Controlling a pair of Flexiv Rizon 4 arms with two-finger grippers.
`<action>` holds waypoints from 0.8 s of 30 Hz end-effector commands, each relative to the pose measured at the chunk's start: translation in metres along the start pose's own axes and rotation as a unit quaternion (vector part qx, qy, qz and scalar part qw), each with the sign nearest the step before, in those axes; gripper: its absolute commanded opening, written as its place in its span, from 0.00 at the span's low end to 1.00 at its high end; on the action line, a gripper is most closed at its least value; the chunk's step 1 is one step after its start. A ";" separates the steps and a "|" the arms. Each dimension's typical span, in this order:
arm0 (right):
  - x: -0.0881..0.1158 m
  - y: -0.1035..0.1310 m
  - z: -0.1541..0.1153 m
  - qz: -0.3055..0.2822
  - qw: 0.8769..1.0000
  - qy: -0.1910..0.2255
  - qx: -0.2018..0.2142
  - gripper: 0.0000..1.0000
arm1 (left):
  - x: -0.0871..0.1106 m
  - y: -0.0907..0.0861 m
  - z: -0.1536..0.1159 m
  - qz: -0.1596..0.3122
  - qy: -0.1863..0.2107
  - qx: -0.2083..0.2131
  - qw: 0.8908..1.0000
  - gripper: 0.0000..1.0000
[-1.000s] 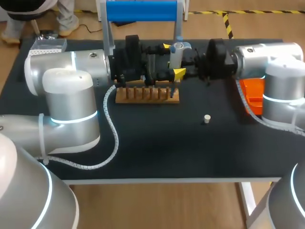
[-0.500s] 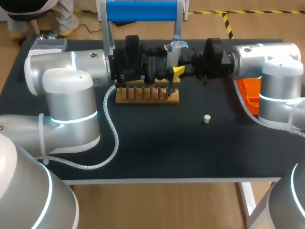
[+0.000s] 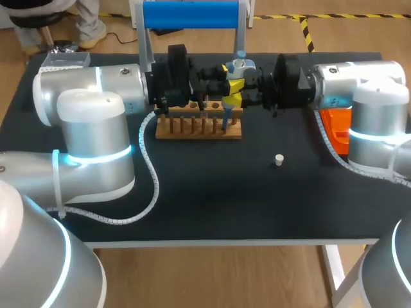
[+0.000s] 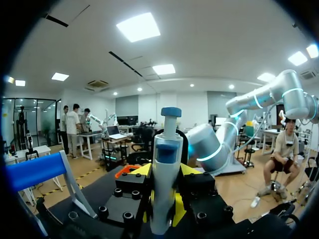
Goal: Invert the test tube, pick up the pipette, mount the tip to pipette, aspirate from beaker and dispense into the tube, eject the tip, return the pipette, and cap with the stopper.
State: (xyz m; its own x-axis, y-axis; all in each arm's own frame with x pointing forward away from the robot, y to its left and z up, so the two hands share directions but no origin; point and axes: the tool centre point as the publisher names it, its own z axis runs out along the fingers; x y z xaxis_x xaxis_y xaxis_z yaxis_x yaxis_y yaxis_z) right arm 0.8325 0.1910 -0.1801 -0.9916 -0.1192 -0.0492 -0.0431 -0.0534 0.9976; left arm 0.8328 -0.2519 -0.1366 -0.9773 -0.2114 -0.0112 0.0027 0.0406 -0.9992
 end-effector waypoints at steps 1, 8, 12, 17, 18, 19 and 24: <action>-0.008 0.001 0.000 0.000 1.000 -0.001 0.003 0.00 | 0.009 0.001 0.002 0.000 0.000 0.001 1.000 0.00; -0.005 0.005 -0.016 -0.006 1.000 0.001 0.014 1.00 | 0.009 0.001 0.002 0.000 0.000 0.001 1.000 0.00; -0.002 0.008 -0.036 -0.012 1.000 0.005 0.022 1.00 | 0.009 0.001 0.002 0.000 0.000 0.001 1.000 0.00; 0.003 0.010 -0.070 -0.012 0.999 0.015 0.033 1.00 | 0.009 0.001 0.002 0.000 0.000 0.001 1.000 0.00; 0.003 0.011 -0.078 -0.012 0.999 0.015 0.034 1.00 | 0.009 0.001 0.002 0.000 0.000 0.001 1.000 0.00; 0.004 0.012 -0.085 -0.011 0.999 0.018 0.037 1.00 | 0.009 0.001 0.002 0.000 0.000 0.001 1.000 0.00; 0.001 0.015 -0.115 -0.005 0.998 0.023 0.053 1.00 | 0.009 0.001 0.002 0.000 0.000 0.001 1.000 0.00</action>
State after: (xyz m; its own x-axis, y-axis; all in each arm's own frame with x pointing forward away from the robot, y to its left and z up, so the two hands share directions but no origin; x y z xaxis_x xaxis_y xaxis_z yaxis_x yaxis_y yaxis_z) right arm 0.8422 0.1023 -0.1767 -0.9857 -0.1556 -0.0646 -0.0707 0.0339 0.9969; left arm 0.8251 -0.2541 -0.1370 -0.9784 -0.2065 -0.0097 0.0011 0.0417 -0.9991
